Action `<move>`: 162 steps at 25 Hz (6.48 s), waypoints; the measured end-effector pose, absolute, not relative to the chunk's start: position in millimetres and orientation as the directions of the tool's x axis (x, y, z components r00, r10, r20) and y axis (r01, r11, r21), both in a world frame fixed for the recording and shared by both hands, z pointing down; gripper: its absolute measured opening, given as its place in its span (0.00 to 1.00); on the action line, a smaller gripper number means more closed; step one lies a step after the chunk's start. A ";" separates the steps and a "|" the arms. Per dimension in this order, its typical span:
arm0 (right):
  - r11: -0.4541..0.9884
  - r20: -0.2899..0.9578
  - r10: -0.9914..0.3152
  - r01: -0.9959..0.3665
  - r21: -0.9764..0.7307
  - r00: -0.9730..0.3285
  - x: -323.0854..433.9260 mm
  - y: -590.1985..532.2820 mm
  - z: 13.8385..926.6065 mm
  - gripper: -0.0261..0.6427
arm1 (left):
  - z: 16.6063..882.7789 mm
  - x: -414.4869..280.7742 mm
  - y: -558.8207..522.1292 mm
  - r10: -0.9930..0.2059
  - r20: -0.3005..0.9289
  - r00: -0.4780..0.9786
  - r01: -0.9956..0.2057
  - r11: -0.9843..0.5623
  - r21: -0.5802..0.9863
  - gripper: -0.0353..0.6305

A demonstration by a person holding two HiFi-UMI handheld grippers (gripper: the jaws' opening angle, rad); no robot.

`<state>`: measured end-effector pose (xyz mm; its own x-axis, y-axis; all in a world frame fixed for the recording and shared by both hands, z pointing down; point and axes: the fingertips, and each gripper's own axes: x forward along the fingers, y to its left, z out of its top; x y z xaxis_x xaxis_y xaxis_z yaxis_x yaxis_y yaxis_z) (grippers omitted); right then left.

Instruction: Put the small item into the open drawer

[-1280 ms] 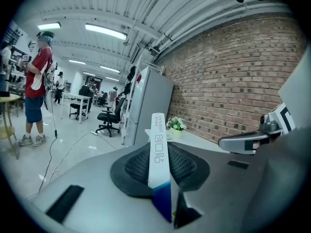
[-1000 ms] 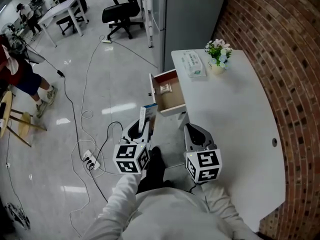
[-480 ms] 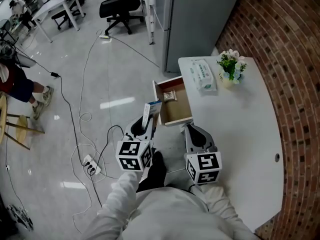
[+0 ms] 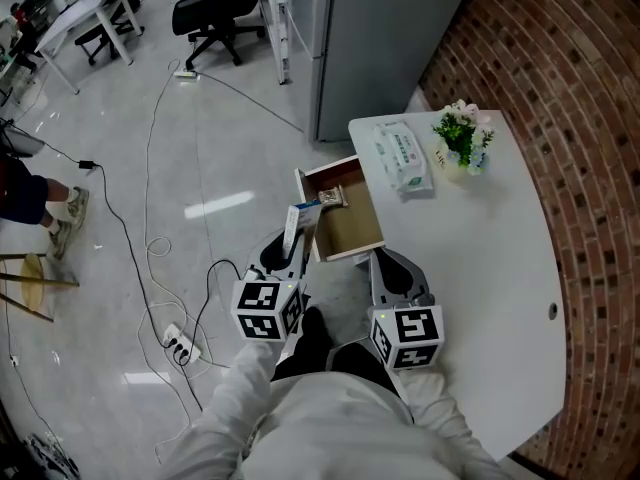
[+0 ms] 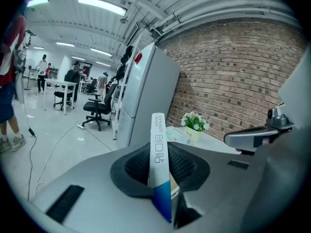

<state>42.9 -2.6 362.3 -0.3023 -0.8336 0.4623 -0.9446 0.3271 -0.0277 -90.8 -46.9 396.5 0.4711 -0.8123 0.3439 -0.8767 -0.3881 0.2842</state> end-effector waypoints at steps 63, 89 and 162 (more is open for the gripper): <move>0.350 0.549 -0.767 -0.934 -0.074 -0.331 81.3 -92.4 440.7 0.08 | 638.9 58.9 -156.7 -0.542 0.642 0.543 -0.802 -0.562 0.204 0.18; 0.358 0.587 -0.742 -0.932 -0.061 -0.323 88.7 -99.7 459.7 0.08 | 721.0 89.9 -158.3 -0.370 0.768 0.523 -0.726 -0.665 0.175 0.18; 0.368 0.571 -0.752 -0.928 -0.053 -0.331 72.8 -81.8 441.0 0.08 | 619.4 50.5 -157.0 -0.504 0.704 0.499 -0.801 -0.579 0.154 0.22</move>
